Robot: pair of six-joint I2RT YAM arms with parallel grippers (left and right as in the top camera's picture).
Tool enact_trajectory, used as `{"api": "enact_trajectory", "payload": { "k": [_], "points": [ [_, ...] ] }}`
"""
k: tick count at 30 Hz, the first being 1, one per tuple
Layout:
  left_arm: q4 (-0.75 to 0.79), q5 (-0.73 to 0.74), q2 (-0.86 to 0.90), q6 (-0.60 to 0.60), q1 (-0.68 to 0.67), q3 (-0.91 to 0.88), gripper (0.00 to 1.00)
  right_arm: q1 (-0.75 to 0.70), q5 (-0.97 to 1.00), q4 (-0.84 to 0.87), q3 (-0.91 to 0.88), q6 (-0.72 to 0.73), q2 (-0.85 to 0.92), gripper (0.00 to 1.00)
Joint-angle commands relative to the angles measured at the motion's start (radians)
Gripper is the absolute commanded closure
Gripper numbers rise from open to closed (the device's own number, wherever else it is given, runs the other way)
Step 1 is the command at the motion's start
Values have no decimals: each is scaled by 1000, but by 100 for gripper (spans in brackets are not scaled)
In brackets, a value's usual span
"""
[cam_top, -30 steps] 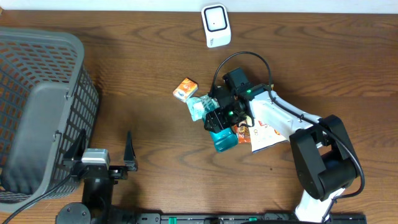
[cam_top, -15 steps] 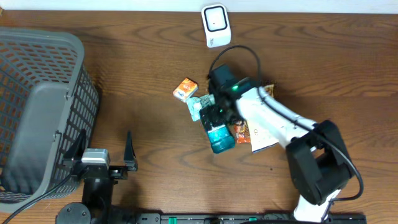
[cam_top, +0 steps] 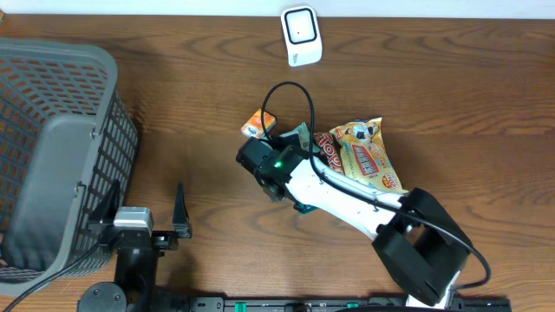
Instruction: Scan the item barcode
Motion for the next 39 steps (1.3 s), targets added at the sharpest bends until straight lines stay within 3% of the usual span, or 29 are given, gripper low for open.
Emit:
{"api": "enact_trajectory", "payload": {
  "k": [1,10,13,15,19,21,26,33,39],
  "points": [
    [1,9,-6,-8,-4,3,2,-2,130,14,3,68,77,4],
    [1,9,-6,-8,-4,3,2,5,103,-19,3,109,235,23],
    [1,9,-6,-8,-4,3,2,1,89,-57,3,150,278,41],
    [1,9,-6,-8,-4,3,2,-10,55,-73,3,149,294,61],
    [1,9,-6,-8,-4,3,2,-35,-92,-74,3,53,301,82],
    [1,9,-6,-8,-4,3,2,-41,-146,-71,11,-10,301,88],
    [2,9,-6,-8,-4,3,2,-53,-351,-94,77,-205,282,97],
    [1,9,-6,-8,-4,3,2,-66,-733,-90,163,-570,210,96],
    [1,9,-6,-8,-4,3,2,-92,-791,-65,157,-689,200,95]
  ]
}}
